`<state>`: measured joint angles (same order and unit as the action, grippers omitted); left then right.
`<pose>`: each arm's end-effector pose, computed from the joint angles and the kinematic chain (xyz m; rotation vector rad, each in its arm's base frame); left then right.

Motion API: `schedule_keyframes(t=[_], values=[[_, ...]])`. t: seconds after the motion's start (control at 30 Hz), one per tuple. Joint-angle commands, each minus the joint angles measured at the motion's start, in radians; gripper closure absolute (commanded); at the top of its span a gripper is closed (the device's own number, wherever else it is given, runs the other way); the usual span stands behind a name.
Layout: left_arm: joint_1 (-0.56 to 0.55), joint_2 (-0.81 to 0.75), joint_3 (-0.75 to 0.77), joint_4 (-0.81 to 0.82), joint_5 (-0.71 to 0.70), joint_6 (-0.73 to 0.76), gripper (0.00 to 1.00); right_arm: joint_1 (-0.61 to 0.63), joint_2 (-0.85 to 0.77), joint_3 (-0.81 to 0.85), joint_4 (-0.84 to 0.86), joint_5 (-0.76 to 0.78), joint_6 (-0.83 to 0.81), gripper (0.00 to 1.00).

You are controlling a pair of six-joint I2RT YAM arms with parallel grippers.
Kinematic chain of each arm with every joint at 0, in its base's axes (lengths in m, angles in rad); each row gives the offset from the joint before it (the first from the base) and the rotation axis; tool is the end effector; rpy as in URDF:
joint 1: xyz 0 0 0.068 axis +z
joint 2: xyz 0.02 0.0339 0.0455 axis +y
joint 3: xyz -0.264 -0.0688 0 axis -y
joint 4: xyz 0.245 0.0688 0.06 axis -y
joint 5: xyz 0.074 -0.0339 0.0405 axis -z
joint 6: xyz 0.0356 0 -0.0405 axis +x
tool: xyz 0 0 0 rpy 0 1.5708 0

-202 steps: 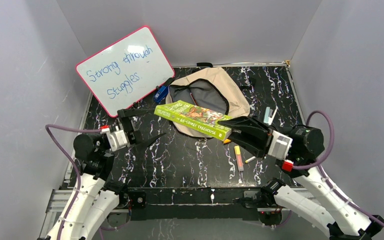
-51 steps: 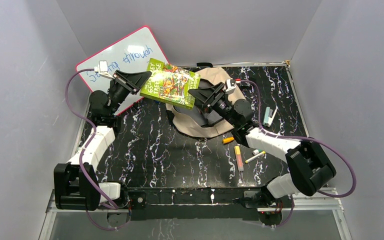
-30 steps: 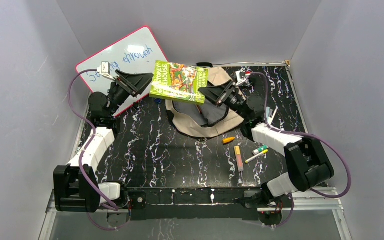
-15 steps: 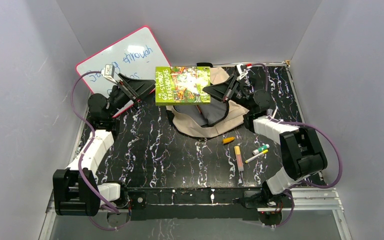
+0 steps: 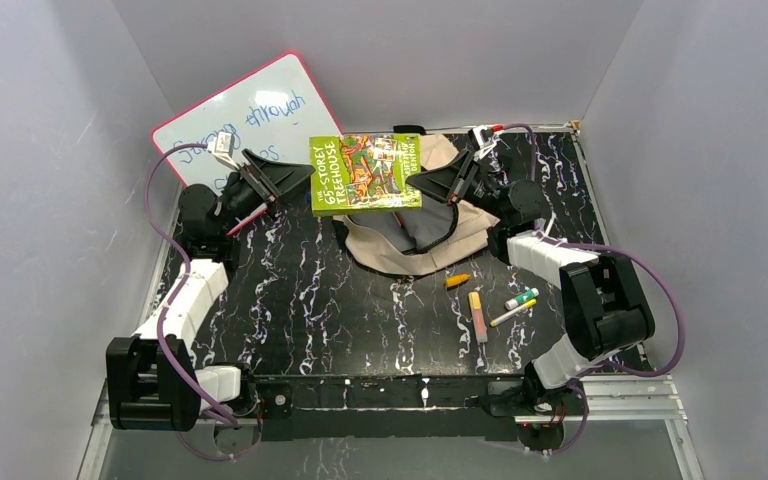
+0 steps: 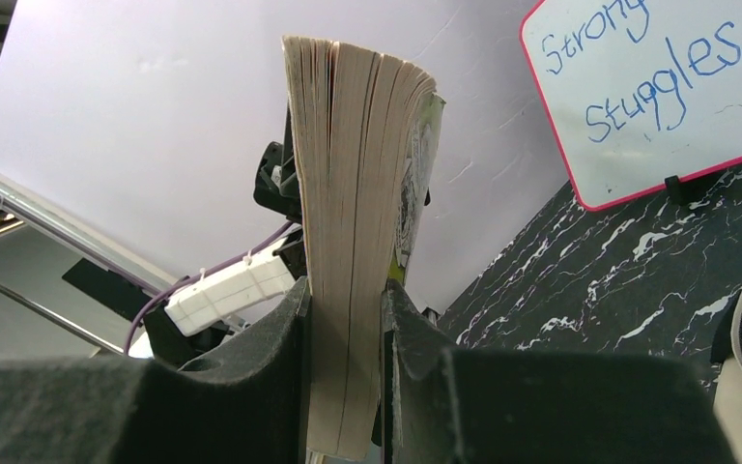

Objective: Pack the student bag
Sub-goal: Pick up the book from the center of the board.

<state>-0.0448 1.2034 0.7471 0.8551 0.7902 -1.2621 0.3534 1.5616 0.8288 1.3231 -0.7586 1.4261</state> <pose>0.2614 -0.0370 0.3443 -0.0701 1.4682 -1.5521 0.2943 0.1347 0.3138 -0.1463 1.3859 1.9056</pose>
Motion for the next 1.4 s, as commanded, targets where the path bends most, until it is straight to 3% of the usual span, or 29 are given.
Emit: schedule_keyframes(t=[0.0, 0.4, 0.7, 0.87, 1.07, 1.37], values=[[-0.020, 0.005, -0.002, -0.032, 0.040, 0.046, 0.20, 0.017, -0.043, 0.081, 0.219, -0.008, 0.059, 1.00], [-0.020, -0.020, 0.045, -0.201, 0.040, 0.179, 0.18, 0.012, -0.098, 0.076, 0.157, 0.006, -0.011, 1.00], [-0.087, -0.014, 0.042, -0.146, 0.036, 0.089, 0.19, 0.012, -0.071, 0.068, 0.189, 0.018, -0.003, 1.00], [-0.174, -0.006, 0.042, -0.143, 0.029, 0.085, 0.25, 0.012, -0.049, 0.091, 0.193, 0.011, -0.003, 1.00], [-0.176, -0.030, 0.047, -0.147, 0.023, 0.101, 0.39, -0.002, -0.046, 0.102, 0.153, -0.054, -0.015, 1.00], [-0.176, -0.009, 0.090, -0.176, 0.073, 0.121, 0.48, -0.065, -0.098, 0.098, -0.008, -0.117, -0.111, 1.00]])
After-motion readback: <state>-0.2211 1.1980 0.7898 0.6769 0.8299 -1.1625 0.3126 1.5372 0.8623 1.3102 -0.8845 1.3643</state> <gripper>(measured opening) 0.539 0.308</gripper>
